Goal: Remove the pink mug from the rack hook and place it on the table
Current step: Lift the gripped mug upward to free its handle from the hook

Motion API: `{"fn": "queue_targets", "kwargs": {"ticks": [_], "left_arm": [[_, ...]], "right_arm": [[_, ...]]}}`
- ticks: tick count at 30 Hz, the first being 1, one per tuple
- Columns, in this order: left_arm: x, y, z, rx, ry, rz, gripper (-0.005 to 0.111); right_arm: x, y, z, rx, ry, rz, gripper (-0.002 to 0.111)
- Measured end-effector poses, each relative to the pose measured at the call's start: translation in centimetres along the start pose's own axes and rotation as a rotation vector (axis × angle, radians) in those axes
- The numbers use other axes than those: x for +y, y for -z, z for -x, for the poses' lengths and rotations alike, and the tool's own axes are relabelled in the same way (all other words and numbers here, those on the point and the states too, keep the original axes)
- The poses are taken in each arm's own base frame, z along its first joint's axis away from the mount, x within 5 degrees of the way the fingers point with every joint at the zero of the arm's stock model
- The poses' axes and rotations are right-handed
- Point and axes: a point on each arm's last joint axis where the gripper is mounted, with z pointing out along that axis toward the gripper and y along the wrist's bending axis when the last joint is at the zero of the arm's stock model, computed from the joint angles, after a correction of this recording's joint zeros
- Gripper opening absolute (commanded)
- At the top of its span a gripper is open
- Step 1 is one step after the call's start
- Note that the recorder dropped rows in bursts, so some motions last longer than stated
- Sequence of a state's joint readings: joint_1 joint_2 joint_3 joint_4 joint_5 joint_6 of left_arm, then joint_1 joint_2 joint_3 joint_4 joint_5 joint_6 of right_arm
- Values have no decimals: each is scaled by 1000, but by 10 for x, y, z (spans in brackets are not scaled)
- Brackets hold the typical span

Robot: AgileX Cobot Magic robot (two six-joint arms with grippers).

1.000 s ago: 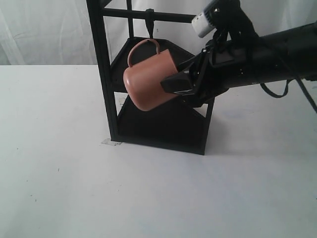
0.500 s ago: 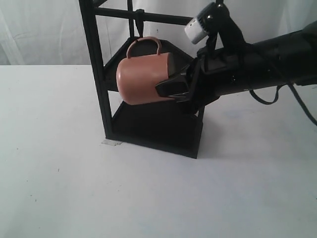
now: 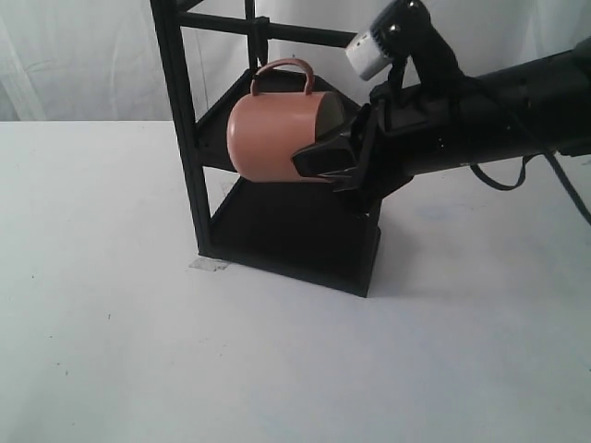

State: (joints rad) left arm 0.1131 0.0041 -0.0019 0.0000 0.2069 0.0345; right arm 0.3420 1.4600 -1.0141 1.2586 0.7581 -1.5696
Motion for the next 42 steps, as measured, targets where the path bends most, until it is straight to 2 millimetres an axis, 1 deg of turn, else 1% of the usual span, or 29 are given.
{"fn": "queue_targets", "kwargs": {"ticks": [6,10,18,42], "left_arm": [[0,0,0,0,0,0,0],[0,0,0,0,0,0,0],[0,0,0,0,0,0,0],[0,0,0,0,0,0,0]], "right_arm": [[4,7,6,-17,-3,-12,0],[4,6,3,-10,-13,-10,0],[9,7,5,-21,-48,40,0],[15,8,10,-73,-103,105,0]]}}
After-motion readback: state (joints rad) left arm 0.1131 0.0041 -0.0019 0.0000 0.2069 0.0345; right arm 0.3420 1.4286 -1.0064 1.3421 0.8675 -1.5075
